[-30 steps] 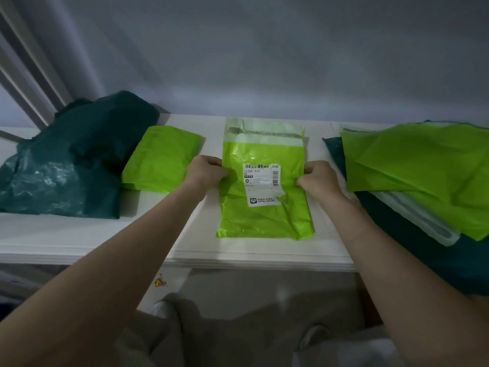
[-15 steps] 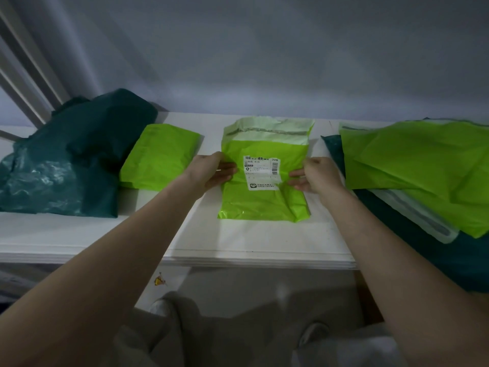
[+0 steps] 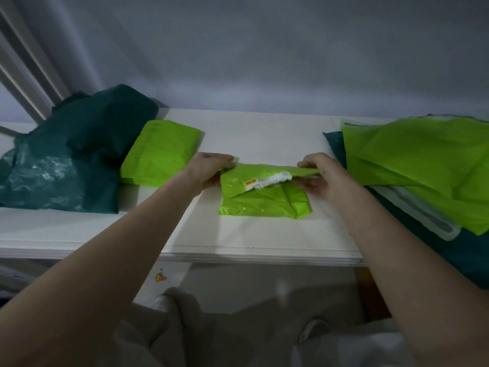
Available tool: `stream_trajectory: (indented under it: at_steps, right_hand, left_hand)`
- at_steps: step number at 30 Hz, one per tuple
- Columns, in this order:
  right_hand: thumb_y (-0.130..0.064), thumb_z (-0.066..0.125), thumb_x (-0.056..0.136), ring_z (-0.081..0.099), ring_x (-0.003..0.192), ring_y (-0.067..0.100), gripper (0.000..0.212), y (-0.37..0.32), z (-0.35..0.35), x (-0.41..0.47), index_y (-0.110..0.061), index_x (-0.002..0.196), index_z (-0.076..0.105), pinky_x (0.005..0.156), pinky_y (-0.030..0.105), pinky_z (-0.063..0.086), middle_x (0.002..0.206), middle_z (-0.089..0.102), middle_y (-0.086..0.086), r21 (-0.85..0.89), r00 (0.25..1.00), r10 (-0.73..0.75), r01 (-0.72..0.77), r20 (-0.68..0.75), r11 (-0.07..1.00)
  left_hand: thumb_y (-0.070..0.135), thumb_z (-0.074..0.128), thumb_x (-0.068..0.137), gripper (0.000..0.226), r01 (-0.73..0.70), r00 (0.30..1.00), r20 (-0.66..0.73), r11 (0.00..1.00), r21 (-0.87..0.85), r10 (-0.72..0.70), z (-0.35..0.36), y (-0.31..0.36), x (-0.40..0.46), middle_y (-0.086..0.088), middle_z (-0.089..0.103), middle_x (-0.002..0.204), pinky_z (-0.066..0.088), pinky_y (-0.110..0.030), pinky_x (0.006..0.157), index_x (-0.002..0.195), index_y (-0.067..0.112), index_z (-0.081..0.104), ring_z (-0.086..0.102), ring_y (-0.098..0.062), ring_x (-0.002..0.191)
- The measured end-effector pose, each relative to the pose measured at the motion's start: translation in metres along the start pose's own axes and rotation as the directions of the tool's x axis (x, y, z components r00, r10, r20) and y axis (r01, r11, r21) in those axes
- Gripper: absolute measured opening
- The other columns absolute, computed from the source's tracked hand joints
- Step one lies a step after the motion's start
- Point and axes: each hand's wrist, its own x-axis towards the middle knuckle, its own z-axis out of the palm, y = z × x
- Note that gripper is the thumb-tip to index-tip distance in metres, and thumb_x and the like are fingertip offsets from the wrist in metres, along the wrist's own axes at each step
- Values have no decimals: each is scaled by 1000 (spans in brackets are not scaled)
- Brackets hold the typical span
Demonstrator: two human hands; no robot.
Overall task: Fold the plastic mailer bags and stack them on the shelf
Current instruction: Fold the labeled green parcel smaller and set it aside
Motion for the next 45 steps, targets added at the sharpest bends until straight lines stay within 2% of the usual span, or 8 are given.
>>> stream_trajectory:
  at_steps: [3, 10, 14, 18, 21, 26, 33, 45]
  right_hand:
    - [3, 50, 79, 51, 59, 17, 32, 0, -3, 0, 3, 108, 63, 35, 11, 37, 80, 55, 9, -66, 1000, -10, 9, -20, 998]
    - [13, 48, 82, 44, 52, 18, 42, 2, -6, -6, -13, 114, 59, 40, 18, 35, 71, 49, 9, -193, 995, -98, 96, -2, 976]
    - [5, 59, 81, 53, 66, 17, 37, 8, -9, -7, -13, 114, 56, 55, 24, 41, 87, 55, 8, -298, 985, -171, 164, 1, 940]
    - [-15, 68, 82, 50, 57, 12, 13, 17, -14, -12, -9, 89, 59, 46, 19, 39, 70, 55, 5, -416, 974, -226, 196, -23, 888]
    - [-28, 62, 86, 46, 43, 13, 28, 22, -16, -17, -8, 68, 56, 31, 14, 30, 55, 51, 4, -582, 955, -295, 230, -17, 780]
    - [-29, 52, 94, 48, 36, 10, 42, 29, -8, -20, -13, 55, 48, 40, 17, 34, 47, 50, 3, -737, 892, -451, 308, 4, 602]
    - [-27, 49, 96, 59, 79, 29, 29, 35, -7, -16, -1, 92, 60, 66, 31, 44, 87, 62, 15, -755, 852, -523, 349, 9, 555]
    - [-30, 39, 100, 56, 99, 35, 33, 44, -8, -19, -1, 106, 53, 70, 34, 36, 108, 60, 20, -901, 839, -540, 286, 72, 325]
  left_hand:
    - [1, 61, 86, 27, -13, 1000, 6, 1000, 24, 13, -1, 0, -1, -9, 61, 91, 53, -15, 55, 112, 8, 61, 58, -15, 71]
    - [12, 68, 84, 30, -81, 993, -63, 961, 264, 102, 0, -6, -4, -2, 56, 81, 48, -12, 50, 111, 17, 55, 52, -12, 61]
    - [27, 73, 80, 33, -46, 980, -161, 929, 368, 113, -1, -13, -3, -2, 55, 77, 53, -28, 73, 101, 13, 51, 55, -14, 62]
    - [38, 68, 82, 34, -3, 972, -203, 876, 482, 115, 1, -19, -6, -10, 59, 80, 51, -30, 71, 67, 14, 51, 55, -22, 65]
    - [42, 64, 84, 37, -14, 952, -255, 861, 509, 167, 6, -23, -8, -13, 61, 79, 53, -33, 73, 70, 10, 50, 63, -28, 74]
    - [40, 56, 90, 49, -33, 931, -275, 805, 592, 240, 14, -26, -18, 2, 49, 33, 55, -38, 75, 52, 12, 46, 64, -31, 69]
    - [38, 51, 94, 39, -90, 879, -302, 749, 656, 370, 18, -32, -16, -18, 64, 102, 45, -35, 79, 100, -1, 58, 59, -33, 98]
    - [38, 31, 101, 41, -42, 860, -106, 277, 960, 500, 21, -36, -23, -23, 60, 108, 34, -38, 66, 115, 0, 40, 58, -41, 97]
